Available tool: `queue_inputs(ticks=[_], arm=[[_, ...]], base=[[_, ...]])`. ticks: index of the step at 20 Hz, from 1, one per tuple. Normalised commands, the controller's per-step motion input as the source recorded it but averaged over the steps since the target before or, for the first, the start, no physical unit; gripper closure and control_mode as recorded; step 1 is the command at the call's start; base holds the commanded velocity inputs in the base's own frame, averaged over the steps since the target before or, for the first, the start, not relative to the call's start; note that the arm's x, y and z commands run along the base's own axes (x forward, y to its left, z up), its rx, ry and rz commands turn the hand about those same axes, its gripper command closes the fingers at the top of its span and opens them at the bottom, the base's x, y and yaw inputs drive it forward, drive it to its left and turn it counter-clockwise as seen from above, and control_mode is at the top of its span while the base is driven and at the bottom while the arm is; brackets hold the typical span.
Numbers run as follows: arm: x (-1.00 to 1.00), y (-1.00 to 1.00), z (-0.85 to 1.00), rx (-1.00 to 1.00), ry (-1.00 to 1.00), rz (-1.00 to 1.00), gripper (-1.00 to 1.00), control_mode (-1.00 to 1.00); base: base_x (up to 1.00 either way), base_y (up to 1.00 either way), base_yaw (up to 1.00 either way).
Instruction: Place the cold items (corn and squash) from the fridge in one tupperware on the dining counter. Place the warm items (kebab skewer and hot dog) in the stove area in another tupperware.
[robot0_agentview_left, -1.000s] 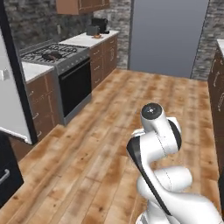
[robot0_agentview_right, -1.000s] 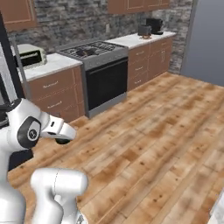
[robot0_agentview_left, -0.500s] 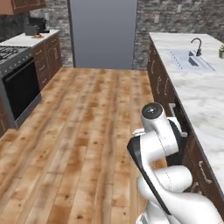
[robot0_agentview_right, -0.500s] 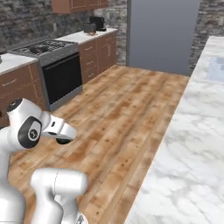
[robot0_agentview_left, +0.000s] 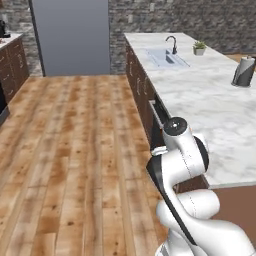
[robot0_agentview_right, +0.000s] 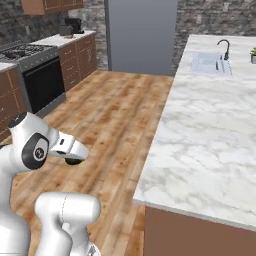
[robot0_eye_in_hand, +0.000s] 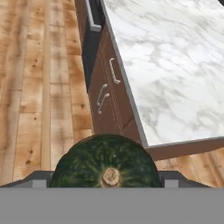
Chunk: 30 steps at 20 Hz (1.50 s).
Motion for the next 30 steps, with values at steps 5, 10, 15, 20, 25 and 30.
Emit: queue_inputs(ticks=[5,10,15,20,25,30], arm=[[0.0,0.0,0.0,0.0,0.0,0.0,1.0,1.0],[0.0,0.0,0.0,0.0,0.0,0.0,1.0,1.0],[0.0,0.0,0.0,0.0,0.0,0.0,1.0,1.0],[0.0,0.0,0.0,0.0,0.0,0.0,1.0,1.0],[0.0,0.0,0.0,0.0,0.0,0.0,1.0,1.0],[0.0,0.0,0.0,0.0,0.0,0.0,1.0,1.0]], base=[[-1.0,0.0,-0.33],[-0.53,-0.11,-0.24],[0.25,-0.79,-0.12],[0.51,-1.0,-0.02],[0.29,-1.0,-0.02],[-0.2,-1.0,-0.16]])
